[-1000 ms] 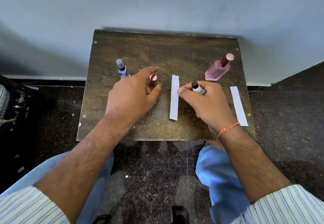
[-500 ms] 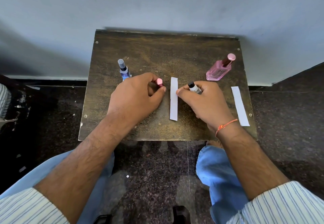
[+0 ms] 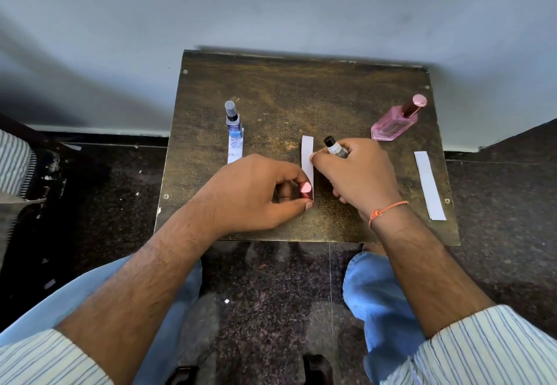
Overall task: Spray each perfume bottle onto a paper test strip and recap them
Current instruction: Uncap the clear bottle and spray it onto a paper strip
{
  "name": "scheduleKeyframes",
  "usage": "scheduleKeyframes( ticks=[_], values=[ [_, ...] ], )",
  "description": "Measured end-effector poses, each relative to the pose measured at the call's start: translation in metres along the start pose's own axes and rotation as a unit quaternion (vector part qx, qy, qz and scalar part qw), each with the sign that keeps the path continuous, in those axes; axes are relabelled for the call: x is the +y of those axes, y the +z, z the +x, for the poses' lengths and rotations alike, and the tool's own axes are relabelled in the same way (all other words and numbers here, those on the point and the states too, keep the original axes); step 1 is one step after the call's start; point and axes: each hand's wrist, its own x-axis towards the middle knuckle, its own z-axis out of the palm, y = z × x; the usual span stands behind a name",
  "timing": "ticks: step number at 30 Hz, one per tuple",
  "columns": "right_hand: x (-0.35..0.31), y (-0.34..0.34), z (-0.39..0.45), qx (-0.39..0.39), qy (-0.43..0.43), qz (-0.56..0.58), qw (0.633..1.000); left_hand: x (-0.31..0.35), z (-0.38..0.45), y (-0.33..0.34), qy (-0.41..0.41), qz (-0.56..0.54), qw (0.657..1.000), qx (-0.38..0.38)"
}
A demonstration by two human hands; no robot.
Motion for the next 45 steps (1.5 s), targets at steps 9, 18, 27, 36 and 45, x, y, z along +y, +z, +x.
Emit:
scheduleKeyframes(
  ticks=[9, 18, 27, 36, 45],
  values=[
    [-0.010, 0.006, 0.002, 0.032, -0.012, -0.036, 0.999, -0.007, -0.008, -0.008, 0.002, -0.003, 1.000, -0.009],
    [-0.013, 0.010, 0.003, 0.054, -0.008, -0.062, 0.997, -0.010, -0.009, -0.011, -0.006, -0.009, 1.000, 0.001],
    [-0.014, 0.010, 0.002, 0.055, 0.009, -0.049, 0.997, -0.013, -0.008, -0.010, -0.002, -0.002, 1.000, 0.004],
    [-0.004, 0.001, -0.003, 0.037, -0.036, 0.032, 0.998, -0.010, 0.000, -0.006, -0.039, -0.189, 0.973, 0.128],
    [0.009, -0.004, -0.011, 0.004, -0.146, 0.013, 0.989, -0.008, 0.012, -0.001, -0.038, -0.298, 0.930, 0.209]
  ],
)
